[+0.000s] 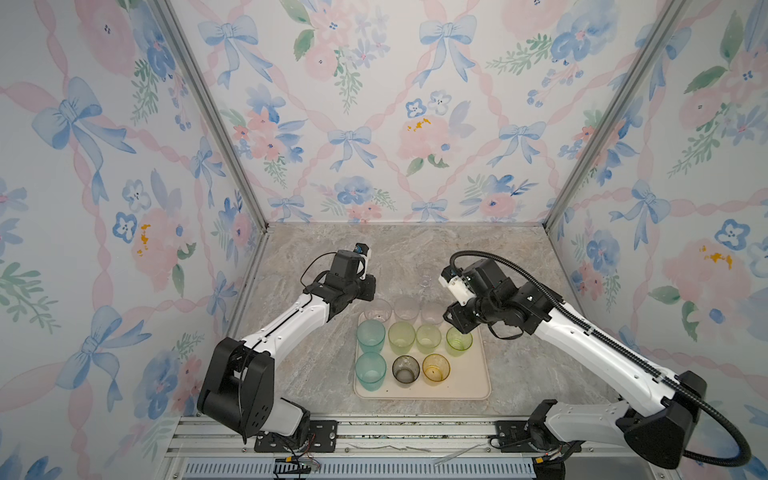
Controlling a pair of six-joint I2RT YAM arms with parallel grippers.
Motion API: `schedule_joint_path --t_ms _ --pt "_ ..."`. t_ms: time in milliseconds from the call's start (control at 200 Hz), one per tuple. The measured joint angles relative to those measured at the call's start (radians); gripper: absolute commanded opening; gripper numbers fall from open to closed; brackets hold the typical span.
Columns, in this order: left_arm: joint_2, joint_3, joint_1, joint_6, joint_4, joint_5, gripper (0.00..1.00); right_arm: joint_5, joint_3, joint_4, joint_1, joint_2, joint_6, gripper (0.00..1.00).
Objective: Place the glasses into the tray
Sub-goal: 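Move the right gripper over the clear stemmed glass beyond the tray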
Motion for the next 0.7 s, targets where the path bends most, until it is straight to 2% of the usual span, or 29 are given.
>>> schedule_joint_path --t_ms 135,305,515,700 --pt "0.018 0.0 0.0 0.002 0.0 -0.011 0.29 0.029 0.159 0.034 -0.115 0.124 0.007 0.29" --pt "0.045 0.008 0.0 0.002 0.0 -0.026 0.29 0.03 0.357 0.053 -0.231 0.394 0.013 0.25" --pt "0.053 0.014 0.0 0.002 0.0 -0.027 0.29 0.02 0.586 0.016 -0.264 0.688 0.007 0.24" --pt "0.053 0.019 0.0 0.002 0.0 -0.03 0.29 0.015 0.734 -0.035 -0.264 0.832 -0.005 0.24"
